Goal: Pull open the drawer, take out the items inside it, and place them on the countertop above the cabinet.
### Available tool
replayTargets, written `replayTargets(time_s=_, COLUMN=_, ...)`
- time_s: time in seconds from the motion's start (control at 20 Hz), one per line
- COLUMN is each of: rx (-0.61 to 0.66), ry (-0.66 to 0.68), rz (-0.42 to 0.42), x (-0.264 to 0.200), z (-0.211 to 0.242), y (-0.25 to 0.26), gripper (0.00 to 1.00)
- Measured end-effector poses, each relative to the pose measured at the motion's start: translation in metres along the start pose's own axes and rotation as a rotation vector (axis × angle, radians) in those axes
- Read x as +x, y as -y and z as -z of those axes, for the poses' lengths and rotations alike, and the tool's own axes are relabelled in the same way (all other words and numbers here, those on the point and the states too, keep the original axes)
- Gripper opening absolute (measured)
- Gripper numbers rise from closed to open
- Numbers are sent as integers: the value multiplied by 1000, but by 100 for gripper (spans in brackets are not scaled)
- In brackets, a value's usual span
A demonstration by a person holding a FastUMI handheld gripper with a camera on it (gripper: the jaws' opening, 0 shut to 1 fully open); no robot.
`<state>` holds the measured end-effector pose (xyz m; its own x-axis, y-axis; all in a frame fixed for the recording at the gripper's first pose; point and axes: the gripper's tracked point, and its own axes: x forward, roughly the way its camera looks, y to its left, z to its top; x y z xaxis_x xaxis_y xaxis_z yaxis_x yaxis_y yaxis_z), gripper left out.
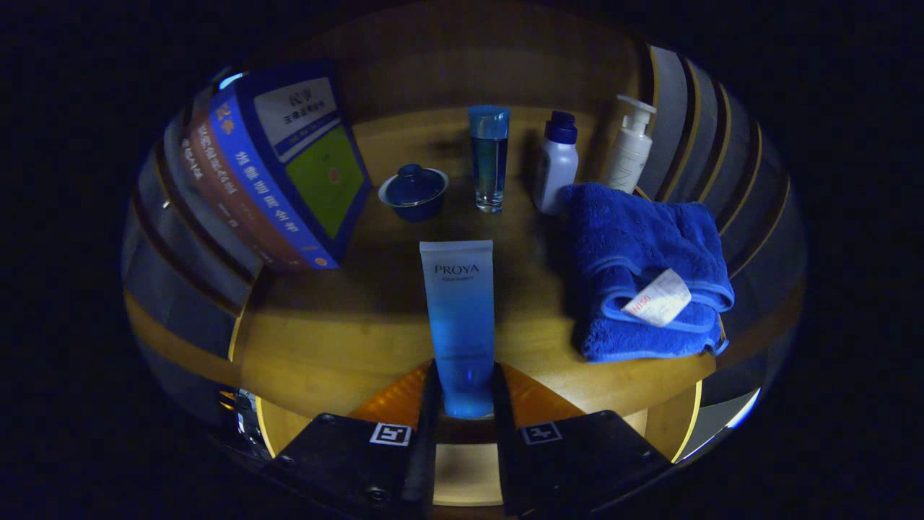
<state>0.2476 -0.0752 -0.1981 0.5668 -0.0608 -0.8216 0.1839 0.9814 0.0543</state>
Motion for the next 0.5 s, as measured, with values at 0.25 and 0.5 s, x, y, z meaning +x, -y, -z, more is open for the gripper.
replayTargets(time_s=0.25, rx=48, ry=-12, rz=-17, x=14, z=-3, y=5, gripper=43)
replayTargets(time_s=0.5, rx=38, ry=38, rz=-44, x=1, z=-8, y=-4, gripper=96)
